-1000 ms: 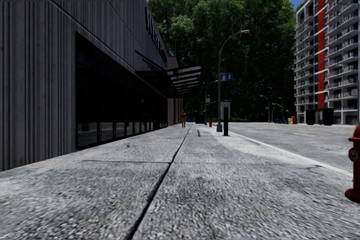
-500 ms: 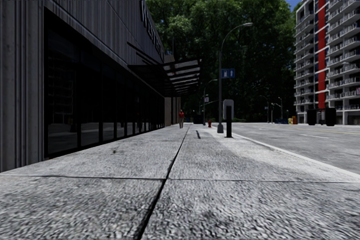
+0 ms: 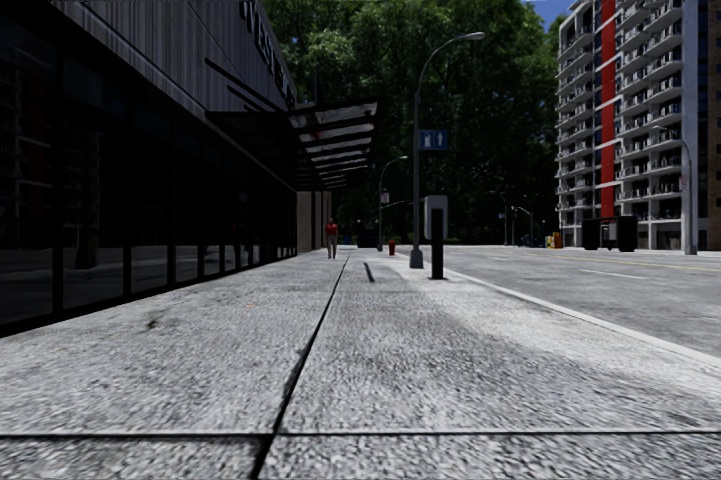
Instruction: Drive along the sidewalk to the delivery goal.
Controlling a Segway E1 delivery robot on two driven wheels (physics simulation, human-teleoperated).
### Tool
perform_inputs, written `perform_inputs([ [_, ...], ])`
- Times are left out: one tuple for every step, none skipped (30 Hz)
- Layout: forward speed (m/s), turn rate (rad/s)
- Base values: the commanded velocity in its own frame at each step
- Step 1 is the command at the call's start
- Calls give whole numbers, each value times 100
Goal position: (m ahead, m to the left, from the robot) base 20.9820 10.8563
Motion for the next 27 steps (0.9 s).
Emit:
perform_inputs([
  [200,0],
  [200,0],
  [200,0],
  [200,0],
  [200,0],
  [200,0],
  [200,0],
  [200,0],
  [200,0],
  [200,0],
  [200,0],
  [200,0],
  [200,0],
  [200,0],
  [200,0],
  [200,0],
  [200,0],
  [200,0],
  [200,0],
  [200,0],
  [200,0],
  [200,0],
  [200,0],
  [200,0],
  [200,0],
  [200,0],
  [200,0],
])
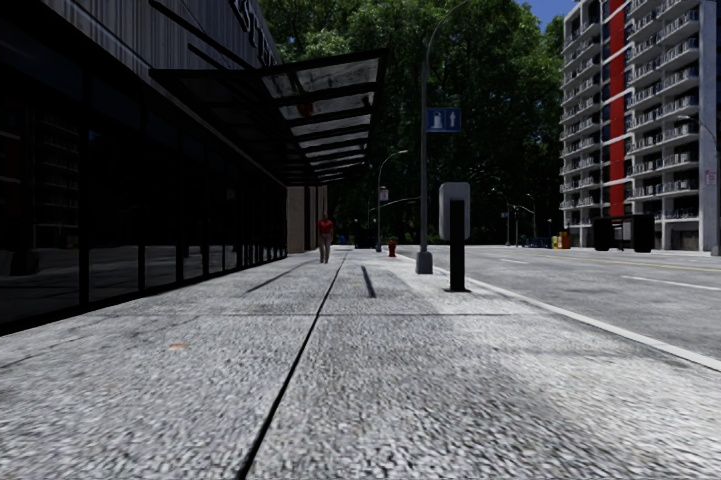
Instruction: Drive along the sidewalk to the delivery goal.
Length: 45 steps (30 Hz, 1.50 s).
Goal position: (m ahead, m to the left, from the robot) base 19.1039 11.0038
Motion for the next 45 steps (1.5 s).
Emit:
perform_inputs([
  [200,0],
  [200,0],
  [200,0],
  [200,0],
  [200,0],
  [200,0],
  [200,0],
  [200,0],
  [200,0],
  [200,0],
  [200,0],
  [200,0],
  [200,0],
  [200,0],
  [200,0],
  [200,0],
  [200,0],
  [200,0],
  [200,0],
  [200,0],
  [200,0],
  [200,0],
  [200,0],
  [200,0],
  [200,0],
  [200,0],
  [200,0],
  [200,0],
  [200,0],
  [200,0],
  [200,0],
  [200,0],
  [200,0],
  [200,0],
  [200,0],
  [200,0],
  [200,0],
  [200,0],
  [200,0],
  [200,0],
  [200,0],
  [200,0],
  [200,0],
  [200,0],
  [200,0],
])
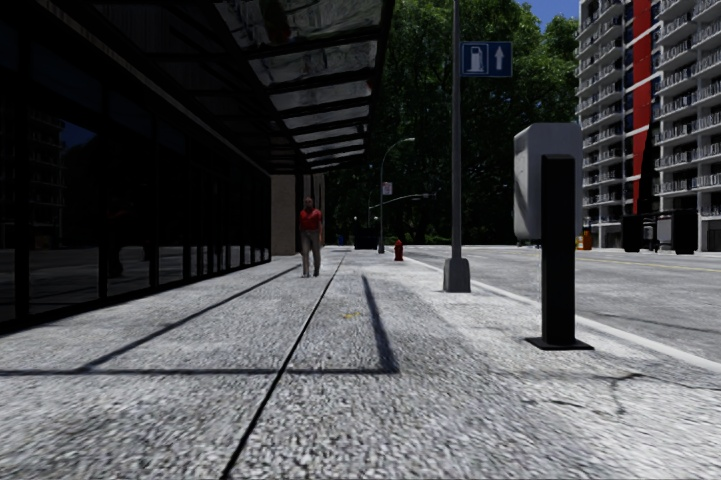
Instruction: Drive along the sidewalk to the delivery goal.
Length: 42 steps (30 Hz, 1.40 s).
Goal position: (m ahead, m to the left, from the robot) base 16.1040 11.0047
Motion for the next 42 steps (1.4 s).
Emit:
perform_inputs([
  [200,0],
  [200,0],
  [200,0],
  [200,0],
  [200,0],
  [200,0],
  [200,0],
  [200,0],
  [200,0],
  [200,0],
  [200,0],
  [200,0],
  [200,0],
  [200,0],
  [200,0],
  [200,0],
  [200,0],
  [200,0],
  [200,0],
  [200,0],
  [200,0],
  [200,0],
  [200,0],
  [200,0],
  [200,0],
  [200,0],
  [200,0],
  [200,0],
  [200,0],
  [200,0],
  [200,0],
  [200,0],
  [200,0],
  [200,0],
  [200,0],
  [200,0],
  [200,0],
  [200,0],
  [200,0],
  [200,0],
  [200,0],
  [200,0],
])
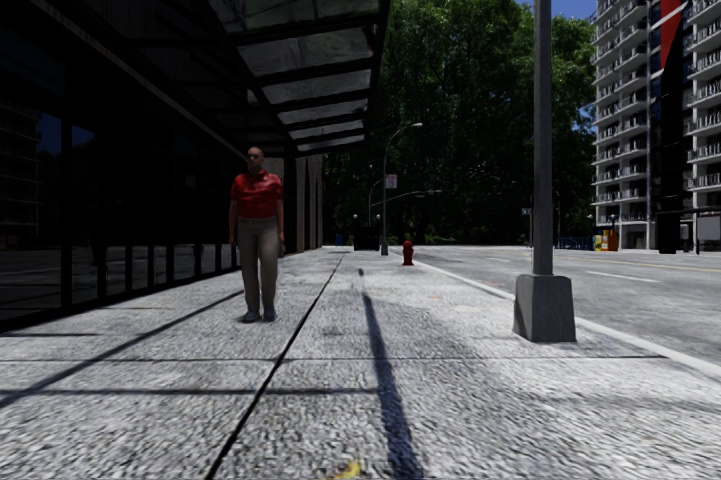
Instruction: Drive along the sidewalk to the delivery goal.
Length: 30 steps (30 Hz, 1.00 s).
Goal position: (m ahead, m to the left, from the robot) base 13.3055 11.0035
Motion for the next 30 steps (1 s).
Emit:
perform_inputs([
  [200,0],
  [200,0],
  [200,0],
  [200,0],
  [200,0],
  [200,0],
  [200,0],
  [200,0],
  [200,0],
  [200,0],
  [200,0],
  [200,0],
  [200,0],
  [200,0],
  [200,0],
  [200,0],
  [200,0],
  [200,0],
  [200,0],
  [200,0],
  [200,0],
  [200,0],
  [200,0],
  [200,0],
  [200,0],
  [200,0],
  [200,0],
  [200,0],
  [200,0],
  [200,0],
])
